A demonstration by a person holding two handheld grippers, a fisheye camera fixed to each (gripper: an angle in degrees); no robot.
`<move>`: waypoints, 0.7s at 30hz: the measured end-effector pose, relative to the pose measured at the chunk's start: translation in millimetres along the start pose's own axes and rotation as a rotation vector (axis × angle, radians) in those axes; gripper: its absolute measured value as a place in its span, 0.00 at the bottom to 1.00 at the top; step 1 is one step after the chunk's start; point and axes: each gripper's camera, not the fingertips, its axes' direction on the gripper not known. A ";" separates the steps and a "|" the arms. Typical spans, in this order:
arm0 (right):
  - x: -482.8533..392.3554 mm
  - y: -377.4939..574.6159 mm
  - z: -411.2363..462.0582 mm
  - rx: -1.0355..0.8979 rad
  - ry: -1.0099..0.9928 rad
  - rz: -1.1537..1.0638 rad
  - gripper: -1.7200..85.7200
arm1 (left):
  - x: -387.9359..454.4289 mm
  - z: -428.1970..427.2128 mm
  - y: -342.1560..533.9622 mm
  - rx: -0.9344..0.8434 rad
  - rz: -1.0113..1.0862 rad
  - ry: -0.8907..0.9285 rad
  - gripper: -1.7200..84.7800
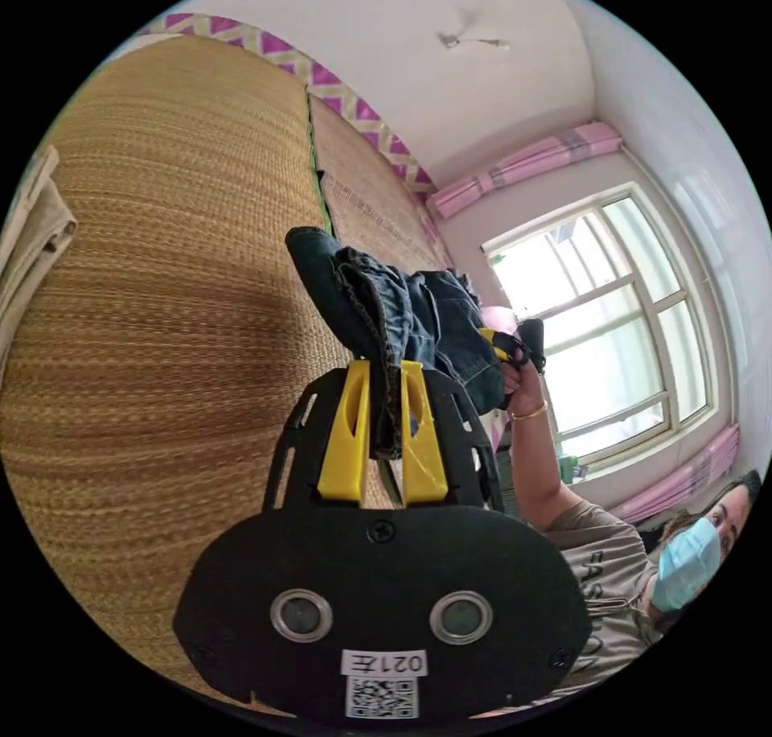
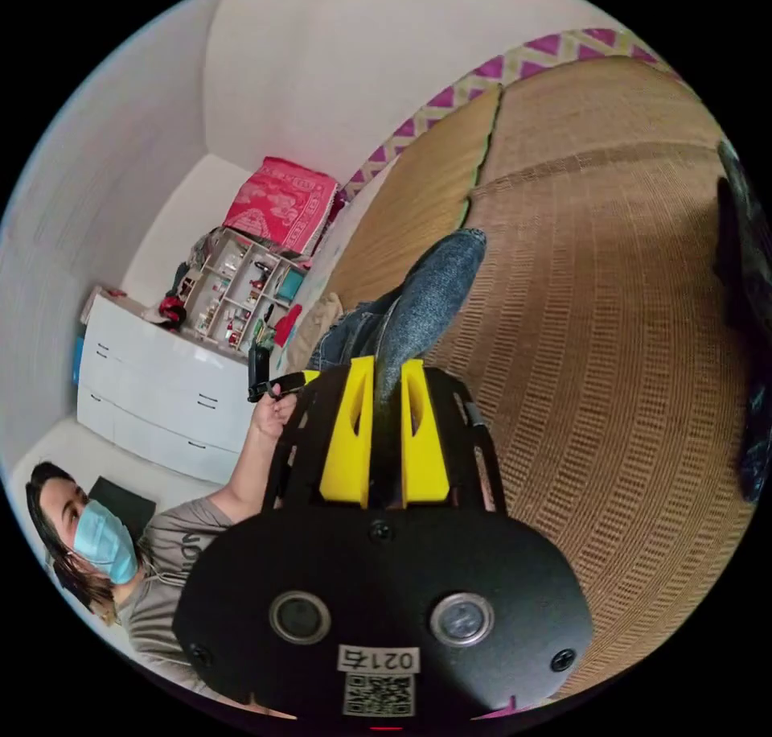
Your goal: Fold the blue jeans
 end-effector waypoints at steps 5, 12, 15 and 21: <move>-128.9 -79.0 76.7 -0.113 -0.033 -0.252 0.09 | 3.1 -147.4 56.5 0.249 0.015 -0.041 0.09; -295.4 -166.5 273.6 -0.168 -0.148 -0.440 0.10 | -32.0 -361.4 160.0 0.658 -0.086 -0.263 0.10; -330.1 -171.1 331.8 -0.109 -0.057 -0.409 0.11 | -110.1 -382.1 195.0 0.748 -0.275 -0.343 0.13; -297.4 -80.6 381.0 -0.303 0.013 -0.453 0.06 | -249.3 -356.3 307.6 0.793 -0.515 -0.048 0.06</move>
